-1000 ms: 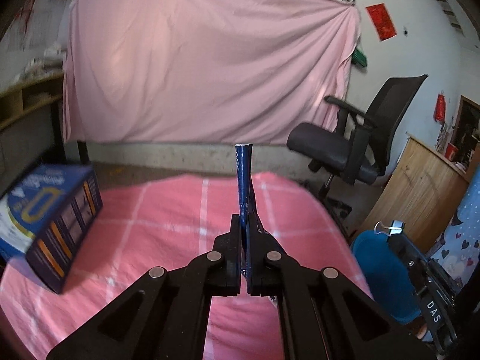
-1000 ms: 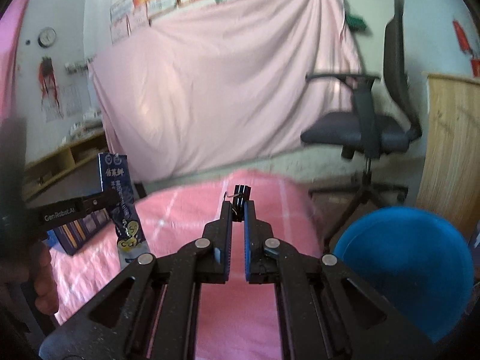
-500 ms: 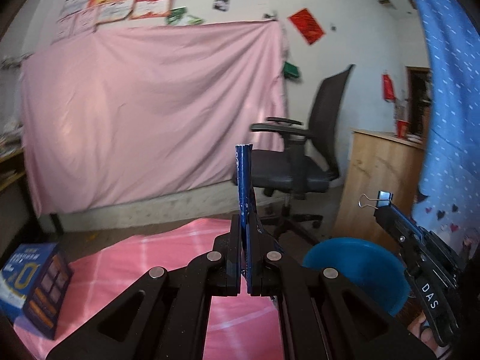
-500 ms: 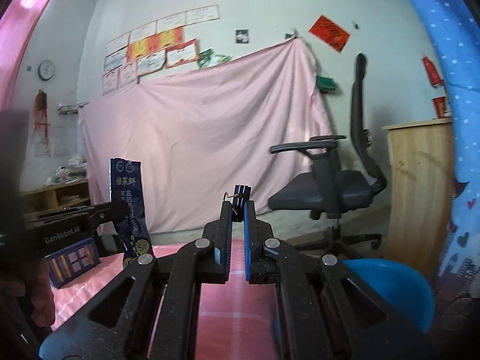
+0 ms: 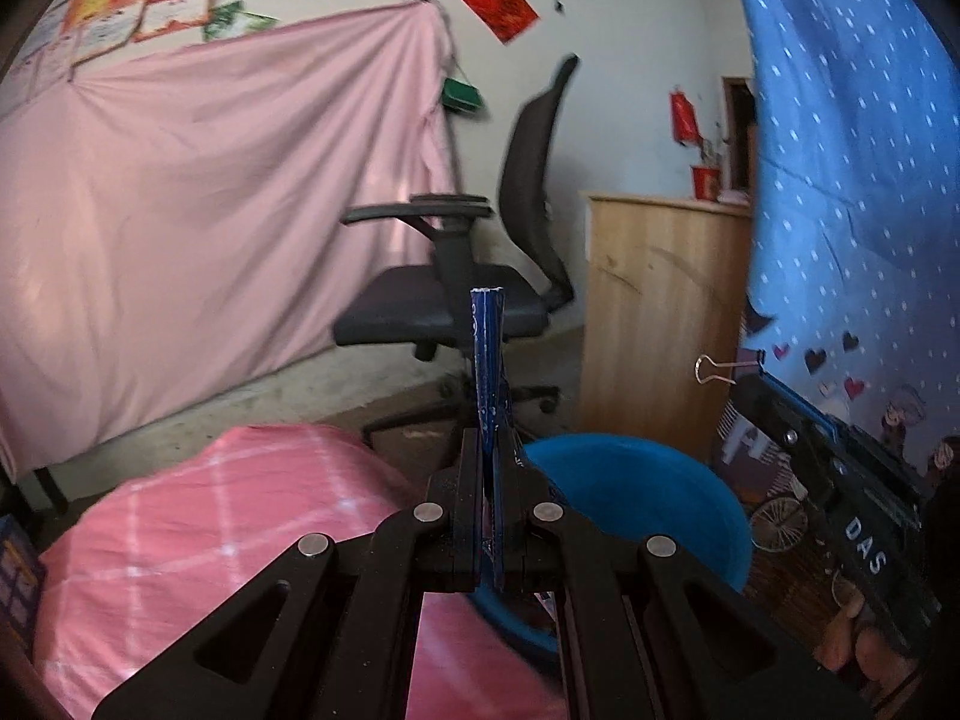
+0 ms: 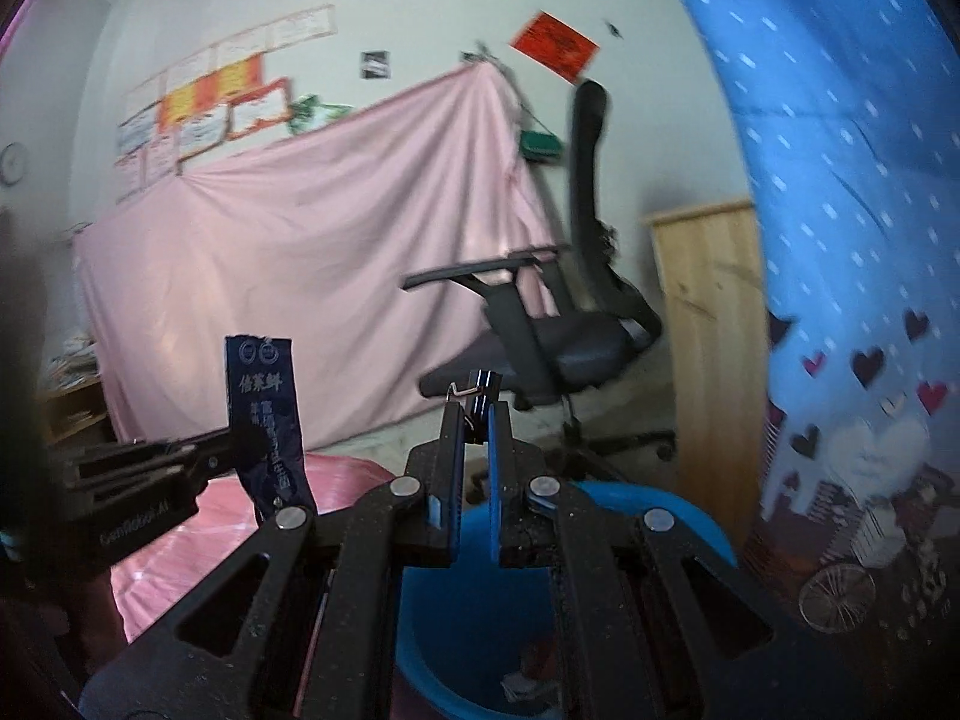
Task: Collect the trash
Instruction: 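Carry the wrapper and binder clip up over the blue basin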
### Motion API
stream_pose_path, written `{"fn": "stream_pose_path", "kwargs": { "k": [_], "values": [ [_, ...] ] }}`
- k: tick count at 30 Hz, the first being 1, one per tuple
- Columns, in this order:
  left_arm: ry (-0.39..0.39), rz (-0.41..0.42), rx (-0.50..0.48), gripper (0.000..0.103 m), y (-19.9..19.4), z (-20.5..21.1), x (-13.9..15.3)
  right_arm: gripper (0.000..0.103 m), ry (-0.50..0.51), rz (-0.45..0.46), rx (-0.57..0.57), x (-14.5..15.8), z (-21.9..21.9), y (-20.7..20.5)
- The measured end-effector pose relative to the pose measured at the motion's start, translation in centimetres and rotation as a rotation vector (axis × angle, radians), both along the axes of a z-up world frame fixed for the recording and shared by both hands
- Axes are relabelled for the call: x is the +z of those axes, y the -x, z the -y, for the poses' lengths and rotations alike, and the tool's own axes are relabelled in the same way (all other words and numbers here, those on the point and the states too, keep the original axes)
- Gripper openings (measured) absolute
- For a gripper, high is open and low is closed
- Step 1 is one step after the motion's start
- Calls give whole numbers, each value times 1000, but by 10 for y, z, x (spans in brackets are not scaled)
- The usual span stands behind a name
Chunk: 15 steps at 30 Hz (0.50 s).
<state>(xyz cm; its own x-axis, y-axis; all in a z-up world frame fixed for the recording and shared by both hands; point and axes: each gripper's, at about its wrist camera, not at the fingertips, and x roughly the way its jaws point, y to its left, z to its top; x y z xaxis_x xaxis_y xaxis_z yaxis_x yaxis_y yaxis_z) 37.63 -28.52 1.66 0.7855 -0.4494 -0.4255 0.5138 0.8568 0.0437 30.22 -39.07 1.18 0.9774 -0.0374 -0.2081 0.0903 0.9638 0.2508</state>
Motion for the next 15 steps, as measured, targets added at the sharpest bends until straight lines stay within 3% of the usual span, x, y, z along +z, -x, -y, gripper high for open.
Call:
{"fn": "stream_pose_path", "kwargs": {
  "k": [7, 15],
  "values": [
    [-24, -63, -40, 1, -9, 21, -23, 33, -96, -121, -29, -21, 31, -15],
    [-11, -130, -43, 1, -23, 33, -32, 33, -158, -194, -32, -34, 39, -24]
  ]
}}
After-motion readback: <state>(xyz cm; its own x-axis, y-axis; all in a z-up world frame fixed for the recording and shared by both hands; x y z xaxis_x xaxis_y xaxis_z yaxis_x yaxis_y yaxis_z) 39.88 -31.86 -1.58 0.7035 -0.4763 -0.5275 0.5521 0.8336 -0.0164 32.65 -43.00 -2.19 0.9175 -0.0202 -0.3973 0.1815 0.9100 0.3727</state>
